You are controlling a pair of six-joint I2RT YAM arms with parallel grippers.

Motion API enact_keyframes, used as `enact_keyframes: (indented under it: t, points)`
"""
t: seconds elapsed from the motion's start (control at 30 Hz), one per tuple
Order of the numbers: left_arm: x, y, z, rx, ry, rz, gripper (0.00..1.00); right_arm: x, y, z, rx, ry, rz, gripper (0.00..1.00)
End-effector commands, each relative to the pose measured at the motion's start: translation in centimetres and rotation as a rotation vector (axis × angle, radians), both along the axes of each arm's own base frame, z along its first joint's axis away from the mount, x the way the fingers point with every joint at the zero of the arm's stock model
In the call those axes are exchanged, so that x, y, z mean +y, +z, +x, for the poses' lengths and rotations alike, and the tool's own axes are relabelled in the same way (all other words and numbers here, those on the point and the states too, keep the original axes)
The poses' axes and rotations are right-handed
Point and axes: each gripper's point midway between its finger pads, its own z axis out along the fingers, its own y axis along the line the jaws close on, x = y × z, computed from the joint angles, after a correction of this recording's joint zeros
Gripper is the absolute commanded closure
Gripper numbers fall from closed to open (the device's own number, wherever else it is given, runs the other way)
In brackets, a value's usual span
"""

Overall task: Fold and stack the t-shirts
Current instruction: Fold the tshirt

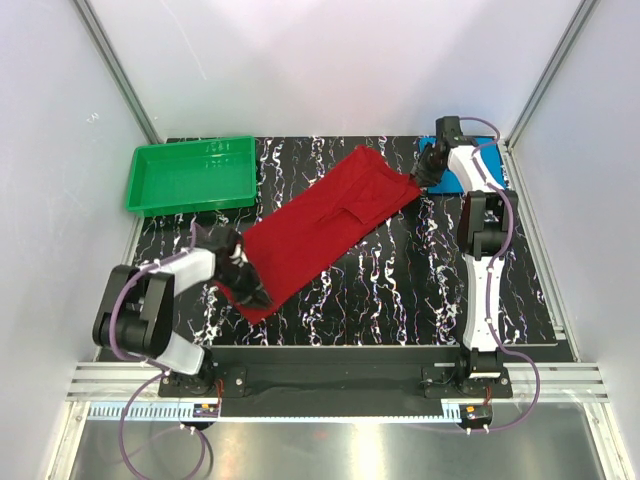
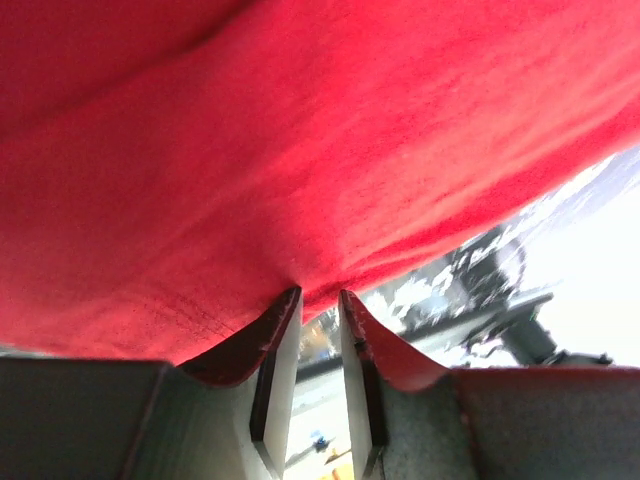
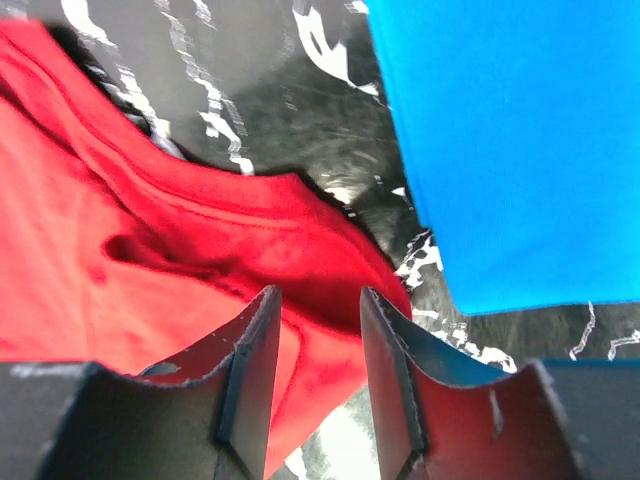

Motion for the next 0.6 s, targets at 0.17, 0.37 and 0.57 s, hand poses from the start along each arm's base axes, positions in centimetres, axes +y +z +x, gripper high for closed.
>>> enact_keyframes:
  t: [0.17, 0.37, 0.57]
  points:
    - [-4.4, 0.4, -3.4, 0.021, -0.005, 0.026, 0.68, 0.7, 11.4, -1.2, -0.113, 0.025, -0.041, 0.53]
    - [-14.6, 4.4, -5.9, -0.053, -0.243, -0.155, 0.55, 5.1, 11.2, -4.5, -0.068, 0.108, -0.112, 0.45]
    - [-17.4, 10.9, -3.8, -0.299, -0.283, -0.236, 0.36, 10.2, 9.1, -7.0, -0.004, 0.151, -0.160, 0.26]
